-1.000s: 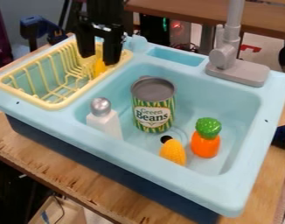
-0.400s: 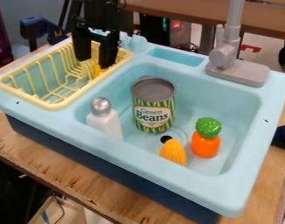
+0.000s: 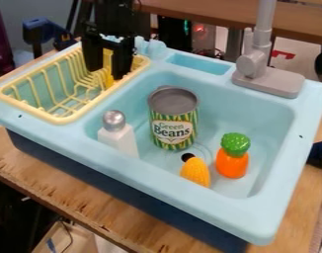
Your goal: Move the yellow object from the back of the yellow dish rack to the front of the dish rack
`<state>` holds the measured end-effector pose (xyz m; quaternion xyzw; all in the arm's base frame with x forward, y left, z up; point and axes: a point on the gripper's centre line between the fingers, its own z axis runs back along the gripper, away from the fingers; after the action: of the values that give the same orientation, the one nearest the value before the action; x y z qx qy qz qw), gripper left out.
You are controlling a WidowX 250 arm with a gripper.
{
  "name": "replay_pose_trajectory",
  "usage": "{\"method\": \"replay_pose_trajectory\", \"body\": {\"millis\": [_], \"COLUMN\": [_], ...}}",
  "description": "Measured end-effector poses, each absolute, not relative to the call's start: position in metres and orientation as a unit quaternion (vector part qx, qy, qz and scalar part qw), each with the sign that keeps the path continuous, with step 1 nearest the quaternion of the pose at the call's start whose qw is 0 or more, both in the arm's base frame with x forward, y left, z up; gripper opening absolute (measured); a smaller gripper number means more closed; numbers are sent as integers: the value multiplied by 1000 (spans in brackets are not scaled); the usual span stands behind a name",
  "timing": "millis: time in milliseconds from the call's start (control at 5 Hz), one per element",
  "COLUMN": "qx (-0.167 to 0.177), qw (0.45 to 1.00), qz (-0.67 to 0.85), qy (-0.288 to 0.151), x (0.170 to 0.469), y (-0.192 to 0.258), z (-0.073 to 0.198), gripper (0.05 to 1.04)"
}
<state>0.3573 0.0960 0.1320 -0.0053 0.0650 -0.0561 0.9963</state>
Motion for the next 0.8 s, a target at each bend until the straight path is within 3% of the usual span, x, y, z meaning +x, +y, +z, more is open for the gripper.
{"method": "replay_pose_trajectory", "body": {"millis": [400,600,800], "qx": [-9,-1,-1], "qw": [996,996,997], "qz": [-64,-71,-62], "qy": [61,62,55], "x": [360,362,360], "y": [90,84,82], "z": [132,132,132], "gripper": [488,412,412]}}
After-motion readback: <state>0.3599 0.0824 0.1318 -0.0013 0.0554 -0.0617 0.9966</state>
